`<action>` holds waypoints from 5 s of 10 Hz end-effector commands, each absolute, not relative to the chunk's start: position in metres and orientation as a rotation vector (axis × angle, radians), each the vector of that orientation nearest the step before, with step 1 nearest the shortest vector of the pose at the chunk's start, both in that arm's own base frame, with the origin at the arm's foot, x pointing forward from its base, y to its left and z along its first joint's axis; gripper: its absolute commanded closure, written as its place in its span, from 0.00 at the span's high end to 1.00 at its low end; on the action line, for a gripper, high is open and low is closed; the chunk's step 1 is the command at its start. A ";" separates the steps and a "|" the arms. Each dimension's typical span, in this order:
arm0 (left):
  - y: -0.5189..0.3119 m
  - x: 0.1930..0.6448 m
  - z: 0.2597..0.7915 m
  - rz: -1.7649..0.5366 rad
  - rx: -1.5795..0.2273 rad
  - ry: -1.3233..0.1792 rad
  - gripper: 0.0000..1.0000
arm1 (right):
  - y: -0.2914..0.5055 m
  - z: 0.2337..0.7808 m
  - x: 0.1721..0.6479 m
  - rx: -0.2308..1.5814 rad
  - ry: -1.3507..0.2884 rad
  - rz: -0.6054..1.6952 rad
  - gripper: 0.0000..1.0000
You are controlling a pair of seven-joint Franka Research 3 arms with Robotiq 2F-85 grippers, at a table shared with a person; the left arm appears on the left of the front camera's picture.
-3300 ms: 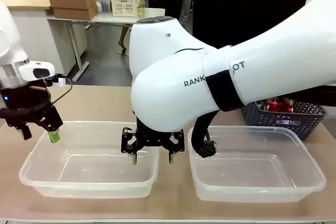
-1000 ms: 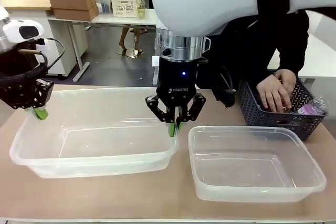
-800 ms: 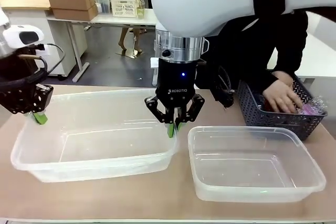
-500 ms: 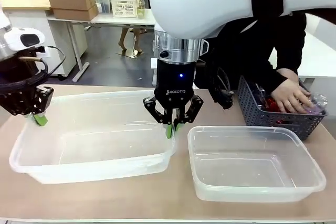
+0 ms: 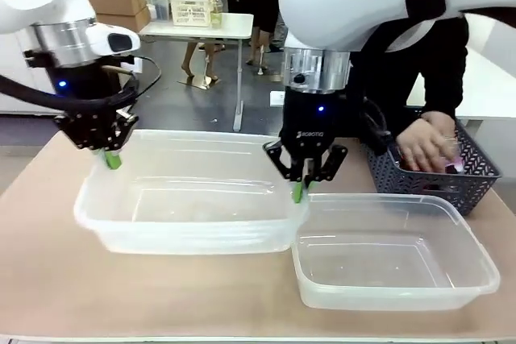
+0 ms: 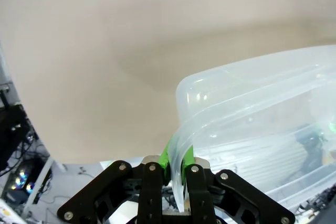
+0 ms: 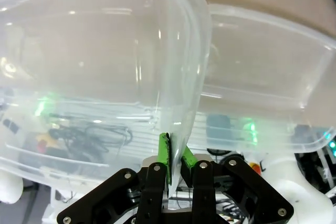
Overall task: Sort the waste into each basket.
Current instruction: Pick up the Organizing box on the left side of the table and lift it, then offer the picked Organizing box to the human.
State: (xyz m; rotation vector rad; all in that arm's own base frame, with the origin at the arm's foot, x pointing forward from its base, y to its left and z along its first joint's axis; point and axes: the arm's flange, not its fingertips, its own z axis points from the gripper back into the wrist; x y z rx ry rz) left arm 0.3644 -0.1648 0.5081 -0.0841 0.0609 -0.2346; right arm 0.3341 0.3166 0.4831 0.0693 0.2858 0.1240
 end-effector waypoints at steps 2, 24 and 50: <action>-0.217 0.397 0.520 -0.259 -0.082 0.131 0.05 | 0.265 0.501 0.339 0.156 0.269 0.139 0.06; -0.244 0.418 0.502 -0.258 -0.108 0.170 0.05 | 0.231 0.488 0.345 0.114 0.278 0.113 0.06; -0.244 0.418 0.502 -0.258 -0.108 0.170 0.05 | 0.231 0.488 0.345 0.114 0.278 0.113 0.06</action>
